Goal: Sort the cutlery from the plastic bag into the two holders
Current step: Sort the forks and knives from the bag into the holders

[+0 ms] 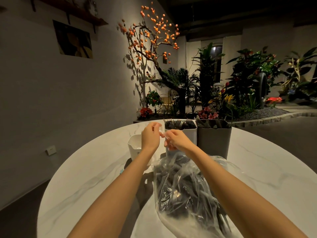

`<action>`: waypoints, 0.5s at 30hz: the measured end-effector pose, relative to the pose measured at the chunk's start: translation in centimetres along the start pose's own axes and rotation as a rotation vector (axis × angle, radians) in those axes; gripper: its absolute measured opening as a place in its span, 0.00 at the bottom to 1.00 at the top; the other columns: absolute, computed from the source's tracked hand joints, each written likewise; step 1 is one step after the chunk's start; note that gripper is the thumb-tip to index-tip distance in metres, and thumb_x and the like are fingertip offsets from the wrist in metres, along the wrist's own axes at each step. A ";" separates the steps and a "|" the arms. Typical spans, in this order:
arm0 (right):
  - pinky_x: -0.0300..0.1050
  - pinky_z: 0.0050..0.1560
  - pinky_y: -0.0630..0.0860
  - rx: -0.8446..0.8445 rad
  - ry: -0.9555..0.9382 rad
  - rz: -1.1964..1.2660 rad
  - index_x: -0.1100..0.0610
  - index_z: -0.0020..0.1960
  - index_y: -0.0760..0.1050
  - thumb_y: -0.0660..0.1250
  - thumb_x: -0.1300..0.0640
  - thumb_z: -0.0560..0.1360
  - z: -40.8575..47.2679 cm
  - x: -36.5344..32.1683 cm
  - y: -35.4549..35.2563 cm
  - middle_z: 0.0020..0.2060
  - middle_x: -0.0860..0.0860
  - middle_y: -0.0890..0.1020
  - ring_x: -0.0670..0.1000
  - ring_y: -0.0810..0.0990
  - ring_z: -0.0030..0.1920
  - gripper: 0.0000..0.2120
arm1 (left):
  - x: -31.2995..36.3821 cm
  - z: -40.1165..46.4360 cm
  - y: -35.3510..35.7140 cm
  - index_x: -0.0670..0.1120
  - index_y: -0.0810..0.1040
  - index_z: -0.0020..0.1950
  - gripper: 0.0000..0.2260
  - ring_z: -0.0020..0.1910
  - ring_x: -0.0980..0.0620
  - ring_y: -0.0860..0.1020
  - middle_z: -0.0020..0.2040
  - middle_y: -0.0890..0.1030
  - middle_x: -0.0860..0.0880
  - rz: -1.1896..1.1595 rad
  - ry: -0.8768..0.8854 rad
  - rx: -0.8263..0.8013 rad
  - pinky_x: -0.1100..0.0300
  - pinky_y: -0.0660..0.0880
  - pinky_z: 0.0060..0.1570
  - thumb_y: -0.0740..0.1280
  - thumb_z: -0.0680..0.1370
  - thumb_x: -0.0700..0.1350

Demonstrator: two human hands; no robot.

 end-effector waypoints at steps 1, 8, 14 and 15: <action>0.34 0.24 0.66 -0.014 0.006 -0.003 0.60 0.47 0.75 0.53 0.59 0.83 0.1 0.1 0.2 0.30 0.53 0.75 0.43 0.70 0.22 0.14 | -0.1 0.1 -0.3 0.43 0.78 0.57 0.12 0.37 0.55 0.74 0.45 0.78 0.48 -0.004 -0.001 0.008 0.61 0.72 0.41 0.55 0.83 0.43; 0.36 0.27 0.62 0.034 -0.063 -0.074 0.60 0.44 0.76 0.51 0.59 0.84 1.3 0.1 2.5 0.27 0.51 0.72 0.47 0.65 0.27 0.18 | -1.7 0.8 -2.2 0.44 0.77 0.55 0.09 0.48 0.48 0.77 0.51 0.81 0.44 0.062 -0.056 0.022 0.59 0.72 0.46 0.64 0.80 0.48; 0.37 0.28 0.68 0.113 -0.026 -0.091 0.61 0.49 0.77 0.52 0.56 0.83 2.6 1.2 3.8 0.36 0.53 0.79 0.48 0.75 0.30 0.16 | -2.8 1.3 -4.5 0.47 0.73 0.52 0.04 0.48 0.51 0.75 0.54 0.79 0.45 0.035 -0.108 0.198 0.62 0.73 0.44 0.62 0.82 0.47; 0.35 0.27 0.68 0.144 -0.035 -0.097 0.61 0.49 0.77 0.53 0.57 0.82 2.9 1.5 3.9 0.37 0.54 0.80 0.48 0.76 0.30 0.15 | -3.0 1.4 -4.9 0.47 0.72 0.50 0.04 0.47 0.51 0.75 0.52 0.79 0.45 0.037 -0.098 0.234 0.64 0.73 0.42 0.61 0.82 0.47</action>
Point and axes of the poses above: each hand's wrist, its own z-axis towards the middle knuckle, its own y-axis out of the palm, x = y × z, the point moved 2 cm from there along z, towards the middle knuckle
